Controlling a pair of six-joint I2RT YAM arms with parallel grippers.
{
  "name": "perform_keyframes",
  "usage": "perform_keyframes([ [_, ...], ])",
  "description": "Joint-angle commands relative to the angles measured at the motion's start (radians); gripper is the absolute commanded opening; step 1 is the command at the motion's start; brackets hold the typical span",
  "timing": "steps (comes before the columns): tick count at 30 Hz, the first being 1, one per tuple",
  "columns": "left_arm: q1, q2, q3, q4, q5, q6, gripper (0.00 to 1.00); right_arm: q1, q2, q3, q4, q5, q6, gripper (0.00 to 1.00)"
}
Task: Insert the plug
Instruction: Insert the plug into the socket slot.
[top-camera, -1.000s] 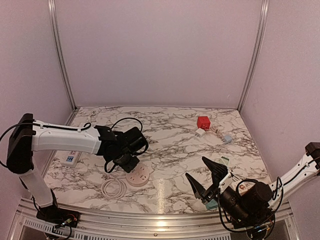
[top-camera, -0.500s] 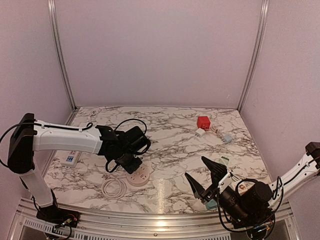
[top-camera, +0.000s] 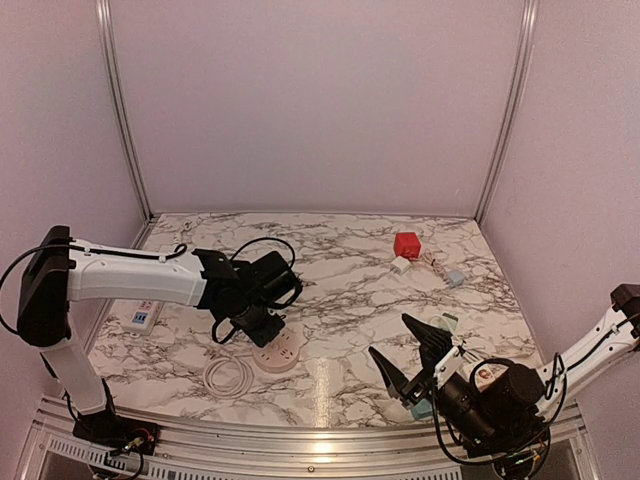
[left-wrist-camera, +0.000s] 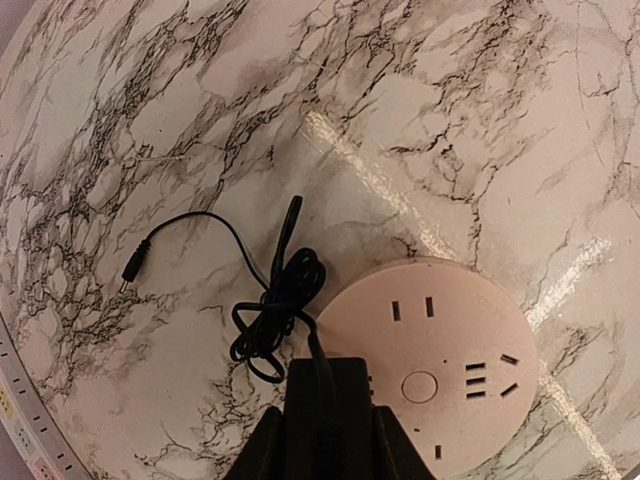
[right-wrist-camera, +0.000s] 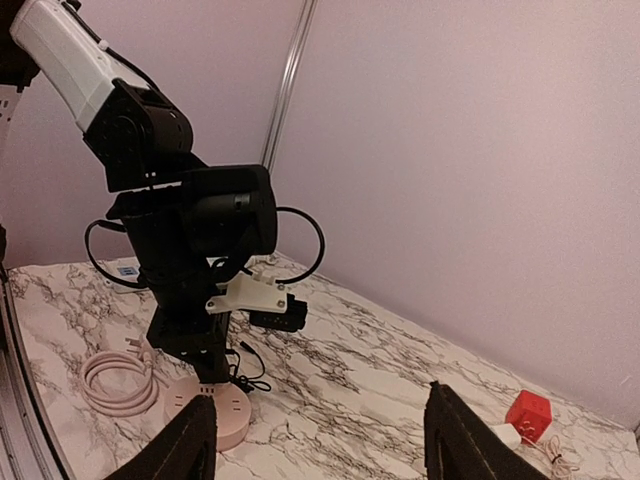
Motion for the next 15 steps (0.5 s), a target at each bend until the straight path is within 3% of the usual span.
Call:
perform_keyframes([
  [1,0.001,-0.019,-0.005,-0.041,0.075,0.016,0.23,-0.007,0.013,0.041,-0.006,0.000,0.003,0.65],
  [15,-0.003,-0.023,-0.024,-0.055,0.099,0.020,0.23,-0.006,0.020,0.045,-0.012,-0.003,0.001,0.65],
])
